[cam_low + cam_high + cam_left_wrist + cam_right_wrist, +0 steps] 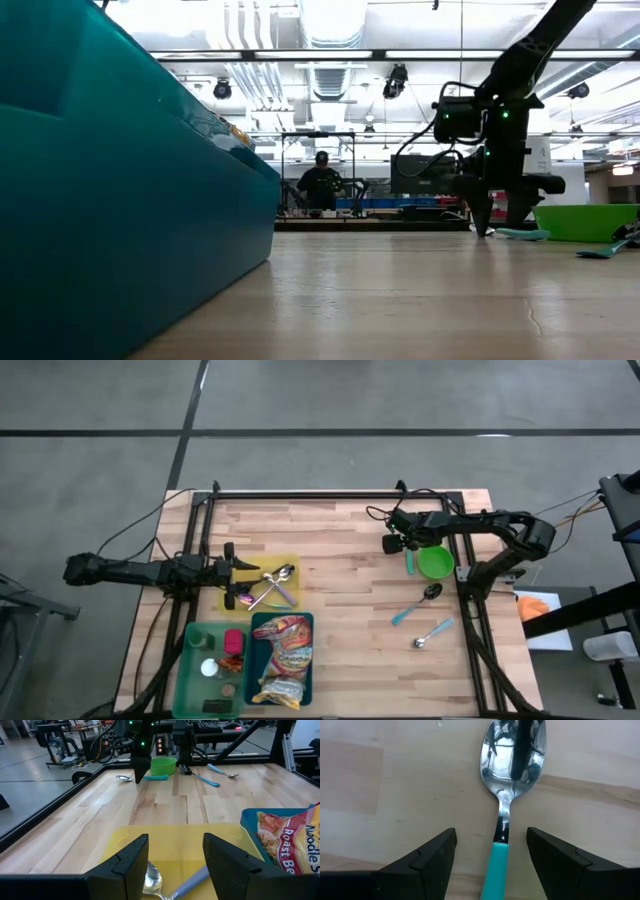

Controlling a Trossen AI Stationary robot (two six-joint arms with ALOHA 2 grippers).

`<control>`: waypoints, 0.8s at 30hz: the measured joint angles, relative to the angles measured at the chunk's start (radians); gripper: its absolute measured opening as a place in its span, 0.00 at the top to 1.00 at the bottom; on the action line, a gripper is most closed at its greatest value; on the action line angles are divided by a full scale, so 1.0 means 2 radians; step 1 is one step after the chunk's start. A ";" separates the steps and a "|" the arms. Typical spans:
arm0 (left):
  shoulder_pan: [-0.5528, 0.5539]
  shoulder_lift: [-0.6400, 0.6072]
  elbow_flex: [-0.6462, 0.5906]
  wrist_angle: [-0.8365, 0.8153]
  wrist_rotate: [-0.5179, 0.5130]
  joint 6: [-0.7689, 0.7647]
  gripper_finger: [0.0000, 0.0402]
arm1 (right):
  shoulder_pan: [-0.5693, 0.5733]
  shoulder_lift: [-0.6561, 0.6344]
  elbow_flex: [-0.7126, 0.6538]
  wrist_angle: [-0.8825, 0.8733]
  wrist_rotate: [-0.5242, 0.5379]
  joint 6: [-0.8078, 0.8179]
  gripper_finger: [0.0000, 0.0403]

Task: Pick & Place Food Item
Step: Put the top light blue spoon into the yellow bin

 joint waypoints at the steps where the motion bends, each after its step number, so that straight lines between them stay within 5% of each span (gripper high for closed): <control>1: 0.000 0.000 0.000 0.000 0.000 0.000 0.53 | 0.000 0.000 0.000 0.000 0.000 0.000 0.39; 7: 0.000 0.000 0.000 0.000 0.000 0.000 0.53 | 0.000 -0.001 0.000 0.001 -0.001 0.001 0.44; 20: 0.000 0.000 0.000 0.000 0.000 0.000 0.53 | 0.000 0.000 -0.001 0.003 0.000 0.001 0.88; 24: 0.000 0.000 0.000 0.000 0.000 0.000 0.53 | 0.000 0.000 -0.001 0.004 0.000 0.000 0.94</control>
